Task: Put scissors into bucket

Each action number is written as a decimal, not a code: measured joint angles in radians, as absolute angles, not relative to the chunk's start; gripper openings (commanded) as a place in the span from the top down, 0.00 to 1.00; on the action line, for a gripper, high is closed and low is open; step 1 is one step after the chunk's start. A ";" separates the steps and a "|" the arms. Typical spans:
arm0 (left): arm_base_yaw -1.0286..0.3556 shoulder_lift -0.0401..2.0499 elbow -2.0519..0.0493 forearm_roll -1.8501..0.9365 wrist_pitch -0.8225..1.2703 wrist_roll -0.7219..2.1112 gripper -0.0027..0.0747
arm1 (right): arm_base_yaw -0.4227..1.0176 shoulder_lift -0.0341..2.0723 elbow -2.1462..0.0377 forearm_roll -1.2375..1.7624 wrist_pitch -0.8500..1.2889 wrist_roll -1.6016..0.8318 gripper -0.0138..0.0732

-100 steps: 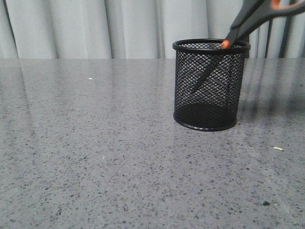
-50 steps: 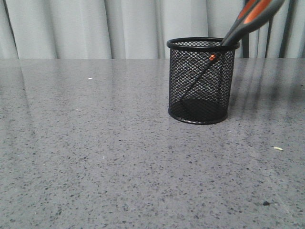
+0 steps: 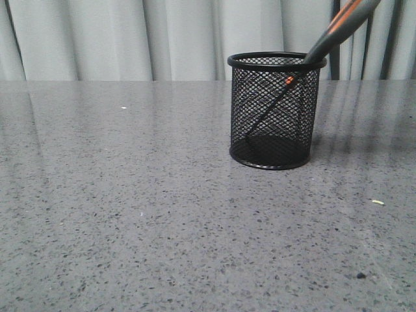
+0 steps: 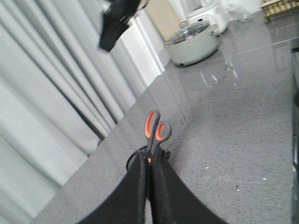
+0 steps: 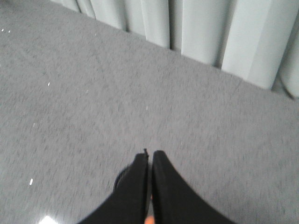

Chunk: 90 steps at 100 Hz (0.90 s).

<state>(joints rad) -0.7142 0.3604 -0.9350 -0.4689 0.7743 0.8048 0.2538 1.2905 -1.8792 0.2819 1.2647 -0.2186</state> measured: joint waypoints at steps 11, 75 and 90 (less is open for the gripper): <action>-0.714 0.287 -0.733 -0.510 0.559 0.805 0.99 | 0.267 1.107 -1.637 0.282 1.256 -0.244 0.90; -0.714 0.133 -0.231 -0.832 -0.069 0.804 0.99 | 0.276 0.020 -0.566 0.275 0.743 -0.337 0.90; -0.714 0.133 -0.231 -0.834 -0.073 0.804 0.99 | 0.276 0.011 -0.558 0.277 0.717 -0.339 0.90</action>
